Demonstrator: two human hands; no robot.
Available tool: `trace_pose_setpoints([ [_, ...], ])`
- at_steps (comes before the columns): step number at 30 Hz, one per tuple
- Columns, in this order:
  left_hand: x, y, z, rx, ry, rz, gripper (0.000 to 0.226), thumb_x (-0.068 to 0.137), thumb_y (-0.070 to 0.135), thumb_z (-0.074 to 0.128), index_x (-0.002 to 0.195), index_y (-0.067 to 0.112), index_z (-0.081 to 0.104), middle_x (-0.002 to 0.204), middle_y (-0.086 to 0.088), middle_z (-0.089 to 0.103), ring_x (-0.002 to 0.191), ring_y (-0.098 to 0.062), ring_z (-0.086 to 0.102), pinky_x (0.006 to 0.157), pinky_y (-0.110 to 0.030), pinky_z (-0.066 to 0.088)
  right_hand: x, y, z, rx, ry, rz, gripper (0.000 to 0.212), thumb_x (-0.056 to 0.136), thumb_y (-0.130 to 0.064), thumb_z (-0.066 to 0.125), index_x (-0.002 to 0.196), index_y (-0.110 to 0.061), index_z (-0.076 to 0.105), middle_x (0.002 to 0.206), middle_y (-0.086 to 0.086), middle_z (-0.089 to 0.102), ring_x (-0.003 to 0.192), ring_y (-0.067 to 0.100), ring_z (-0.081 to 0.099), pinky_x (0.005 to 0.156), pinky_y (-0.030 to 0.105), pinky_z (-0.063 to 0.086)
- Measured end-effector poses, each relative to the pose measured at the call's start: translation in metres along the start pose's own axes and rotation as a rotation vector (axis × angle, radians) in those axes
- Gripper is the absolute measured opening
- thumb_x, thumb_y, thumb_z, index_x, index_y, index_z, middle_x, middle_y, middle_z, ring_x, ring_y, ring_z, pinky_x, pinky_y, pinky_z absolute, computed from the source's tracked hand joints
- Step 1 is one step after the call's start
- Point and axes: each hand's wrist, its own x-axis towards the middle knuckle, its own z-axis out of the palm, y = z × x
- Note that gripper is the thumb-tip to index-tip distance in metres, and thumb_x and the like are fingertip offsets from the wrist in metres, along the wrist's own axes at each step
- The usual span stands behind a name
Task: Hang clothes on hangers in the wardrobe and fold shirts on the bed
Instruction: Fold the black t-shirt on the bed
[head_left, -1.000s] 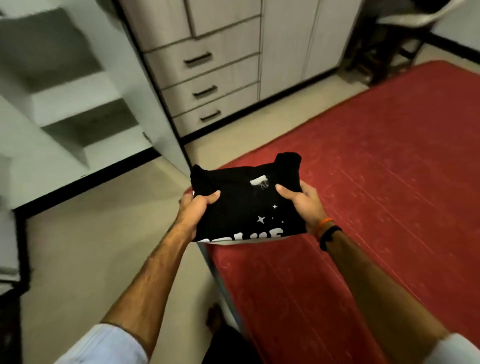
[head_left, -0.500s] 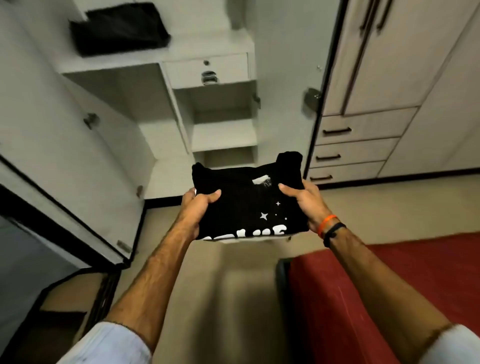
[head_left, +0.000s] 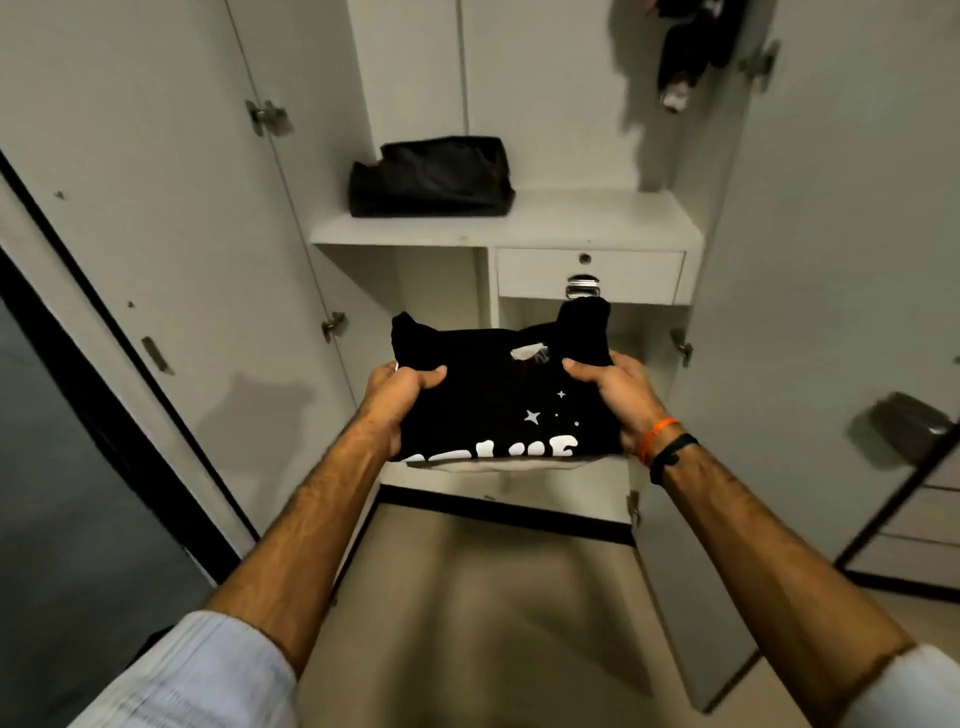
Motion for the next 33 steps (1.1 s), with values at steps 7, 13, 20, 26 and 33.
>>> trace_pose_setpoints([
  [7, 0.127, 0.078, -0.005, -0.034, 0.053, 0.048, 0.026, 0.088, 0.008, 0.069, 0.113, 0.007, 0.065, 0.101, -0.012, 0.075, 0.088, -0.026, 0.074, 0.069, -0.033, 0.058, 0.157, -0.048, 0.055, -0.040, -0.078, -0.048, 0.028, 0.089, -0.010, 0.068, 0.117, -0.007, 0.067, 0.104, 0.010, 0.075, 0.097, 0.026, 0.072, 0.089, 0.038, 0.057],
  [13, 0.248, 0.135, -0.008, -0.042, 0.056, 0.089, 0.025, 0.087, 0.009, 0.069, 0.111, 0.007, 0.067, 0.097, -0.011, 0.076, 0.090, -0.027, 0.074, 0.079, -0.037, 0.059, 0.284, -0.084, 0.099, -0.049, -0.079, -0.101, 0.019, 0.087, -0.008, 0.069, 0.106, -0.009, 0.071, 0.096, 0.009, 0.076, 0.091, 0.026, 0.073, 0.084, 0.035, 0.057],
  [20, 0.403, 0.211, -0.011, -0.036, 0.049, 0.140, 0.030, 0.081, 0.009, 0.075, 0.110, 0.005, 0.068, 0.096, -0.012, 0.076, 0.090, -0.029, 0.073, 0.087, -0.043, 0.058, 0.425, -0.127, 0.153, -0.067, -0.050, -0.173, 0.023, 0.087, -0.008, 0.068, 0.110, -0.004, 0.069, 0.101, 0.012, 0.075, 0.094, 0.028, 0.072, 0.085, 0.037, 0.058],
  [26, 0.509, 0.269, -0.013, -0.012, 0.007, 0.151, 0.032, 0.083, 0.008, 0.072, 0.115, 0.001, 0.067, 0.103, -0.016, 0.074, 0.094, -0.033, 0.072, 0.081, -0.040, 0.059, 0.526, -0.159, 0.191, -0.053, -0.032, -0.198, 0.023, 0.088, -0.005, 0.066, 0.110, -0.002, 0.069, 0.101, 0.014, 0.074, 0.090, 0.026, 0.072, 0.078, 0.033, 0.058],
  [33, 0.616, 0.312, -0.014, -0.021, -0.028, 0.136, 0.027, 0.086, 0.008, 0.068, 0.113, 0.004, 0.068, 0.102, -0.014, 0.075, 0.086, -0.027, 0.073, 0.068, -0.034, 0.058, 0.639, -0.181, 0.226, -0.068, -0.031, -0.213, 0.010, 0.086, -0.005, 0.067, 0.095, -0.009, 0.071, 0.092, 0.009, 0.074, 0.077, 0.020, 0.072, 0.069, 0.029, 0.058],
])
